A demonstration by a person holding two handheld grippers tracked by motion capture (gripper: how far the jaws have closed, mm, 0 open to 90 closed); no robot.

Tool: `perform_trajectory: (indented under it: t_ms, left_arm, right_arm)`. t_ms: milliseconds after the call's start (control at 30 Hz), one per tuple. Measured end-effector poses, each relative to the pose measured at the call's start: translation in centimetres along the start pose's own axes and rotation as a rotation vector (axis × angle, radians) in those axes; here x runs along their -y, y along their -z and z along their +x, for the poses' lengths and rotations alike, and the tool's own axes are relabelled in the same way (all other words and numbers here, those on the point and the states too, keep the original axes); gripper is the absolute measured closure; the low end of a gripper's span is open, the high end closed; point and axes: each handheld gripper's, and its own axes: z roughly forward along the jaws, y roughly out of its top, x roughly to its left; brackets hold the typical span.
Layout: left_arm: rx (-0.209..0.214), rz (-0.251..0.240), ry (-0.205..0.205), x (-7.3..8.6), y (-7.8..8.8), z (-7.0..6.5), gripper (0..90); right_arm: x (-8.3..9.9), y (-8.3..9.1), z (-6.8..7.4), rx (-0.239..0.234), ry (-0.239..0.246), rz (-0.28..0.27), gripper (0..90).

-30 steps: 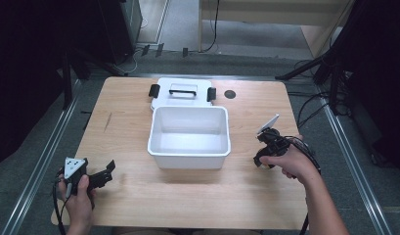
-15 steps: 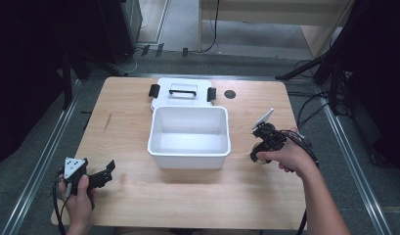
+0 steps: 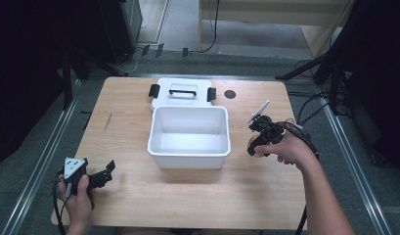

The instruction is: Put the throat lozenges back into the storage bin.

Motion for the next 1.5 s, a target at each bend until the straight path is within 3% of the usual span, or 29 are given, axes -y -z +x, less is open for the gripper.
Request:
perform_trajectory:
  t_ms: [1100, 1500]
  left_arm:
    - [0.008, 0.003, 0.017, 0.0, -0.1, 0.2, 0.0]
    - [0.006, 0.004, 0.020, 0.0, -0.1, 0.2, 0.0]
  right_arm:
    - [-4.3, 4.4, 1.4, 0.025, 0.093, -0.039, 20.4]
    - [-6.1, 6.3, 2.7, 0.035, 0.131, -0.057, 20.4]
